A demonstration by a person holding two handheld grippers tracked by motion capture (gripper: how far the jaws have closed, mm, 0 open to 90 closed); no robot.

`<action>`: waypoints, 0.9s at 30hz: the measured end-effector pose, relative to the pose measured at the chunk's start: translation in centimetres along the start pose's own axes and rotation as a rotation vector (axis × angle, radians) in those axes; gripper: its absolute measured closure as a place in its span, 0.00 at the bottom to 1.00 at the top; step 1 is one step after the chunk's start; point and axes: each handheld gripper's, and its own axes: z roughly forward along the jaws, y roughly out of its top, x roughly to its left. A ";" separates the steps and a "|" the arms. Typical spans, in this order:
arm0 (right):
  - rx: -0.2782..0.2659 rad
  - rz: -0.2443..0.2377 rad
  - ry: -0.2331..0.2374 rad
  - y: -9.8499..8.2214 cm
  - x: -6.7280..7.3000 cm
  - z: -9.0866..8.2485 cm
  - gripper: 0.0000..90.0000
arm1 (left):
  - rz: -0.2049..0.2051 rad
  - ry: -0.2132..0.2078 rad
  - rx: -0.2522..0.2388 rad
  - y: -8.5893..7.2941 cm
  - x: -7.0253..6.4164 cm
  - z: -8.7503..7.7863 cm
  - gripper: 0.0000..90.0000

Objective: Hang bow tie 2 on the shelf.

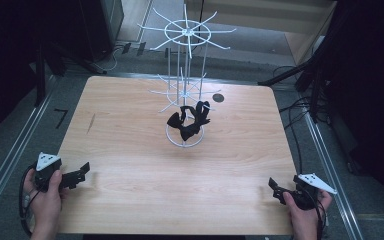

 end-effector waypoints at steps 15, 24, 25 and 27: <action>-0.038 0.076 -0.052 -1.2 -3.0 -2.3 0.04 | 0.038 -0.040 -0.038 -0.3 0.0 -0.6 0.00; -0.037 0.081 -0.059 -1.4 -3.3 -2.6 0.04 | 0.060 -0.074 -0.087 -0.6 0.0 -1.0 0.00; -0.040 0.077 -0.064 -1.4 -3.3 -2.7 0.04 | 0.060 -0.074 -0.087 -0.6 0.0 -1.0 0.00; -0.043 0.077 -0.069 -1.5 -3.3 -2.8 0.04 | 0.063 -0.071 -0.083 -0.6 0.0 -1.0 0.00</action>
